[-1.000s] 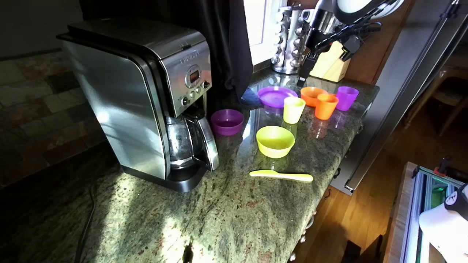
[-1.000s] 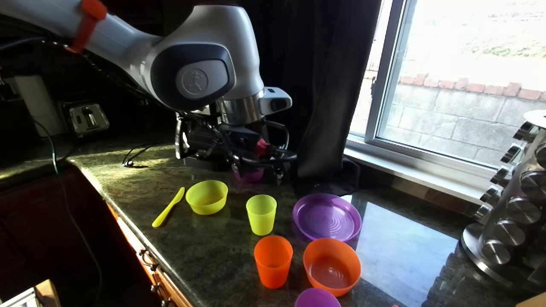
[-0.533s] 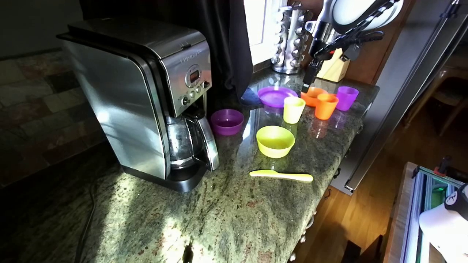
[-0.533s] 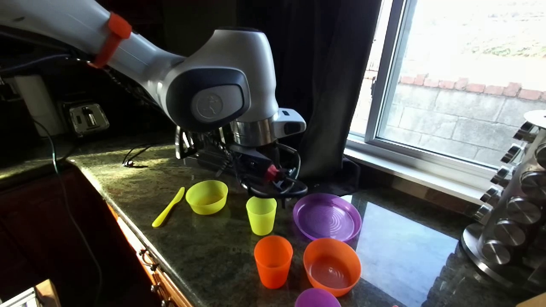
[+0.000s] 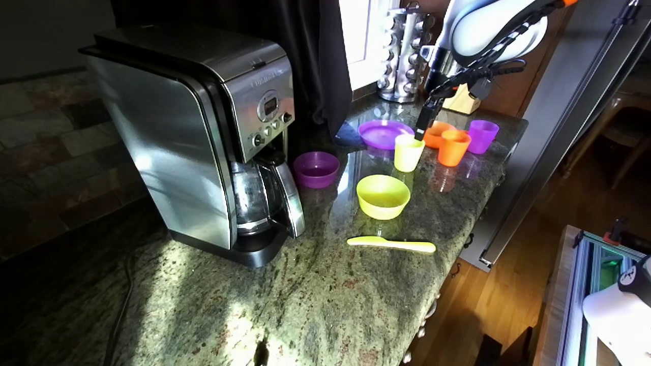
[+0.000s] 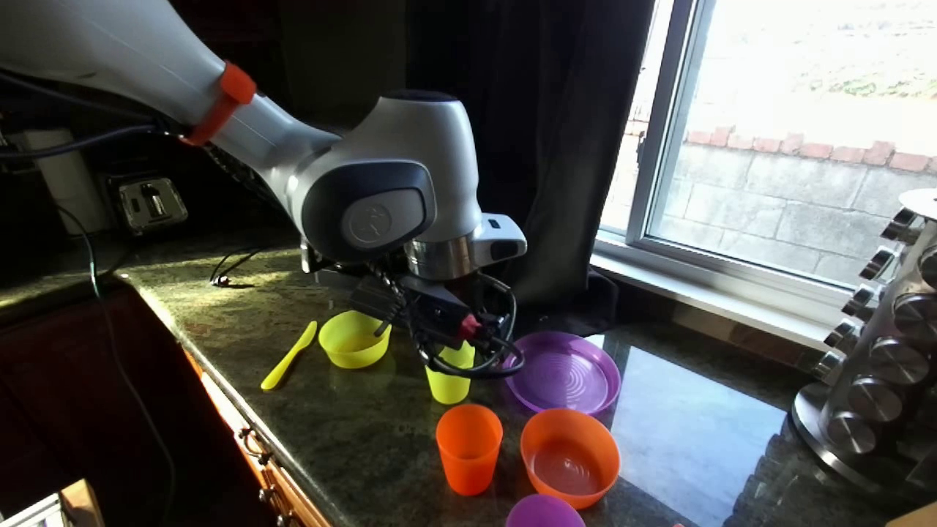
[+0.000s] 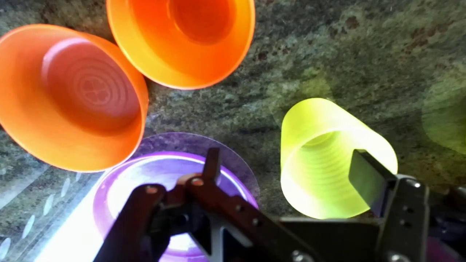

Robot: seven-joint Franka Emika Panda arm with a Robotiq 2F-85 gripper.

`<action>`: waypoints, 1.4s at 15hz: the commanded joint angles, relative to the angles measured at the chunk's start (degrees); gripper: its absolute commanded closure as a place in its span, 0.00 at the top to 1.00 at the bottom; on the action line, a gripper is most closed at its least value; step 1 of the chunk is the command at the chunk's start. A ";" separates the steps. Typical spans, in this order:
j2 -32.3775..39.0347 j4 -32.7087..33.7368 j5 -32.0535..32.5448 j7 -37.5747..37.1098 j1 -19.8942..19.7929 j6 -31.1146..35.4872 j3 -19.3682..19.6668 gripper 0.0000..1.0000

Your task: Put the yellow cup and knife on the countertop

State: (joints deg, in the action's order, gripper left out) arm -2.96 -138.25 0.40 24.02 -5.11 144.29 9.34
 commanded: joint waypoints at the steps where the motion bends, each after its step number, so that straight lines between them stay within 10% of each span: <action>1: 2.59 -0.34 -2.20 -0.40 -0.28 3.75 -0.74 0.78; 10: 3.70 -0.83 -6.67 0.65 0.74 3.20 -4.62 0.02; 21: 1.17 -2.81 -10.57 4.61 1.80 -0.11 -6.11 0.01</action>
State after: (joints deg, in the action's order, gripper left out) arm 0.05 -139.39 -7.48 26.18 -3.71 145.91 3.62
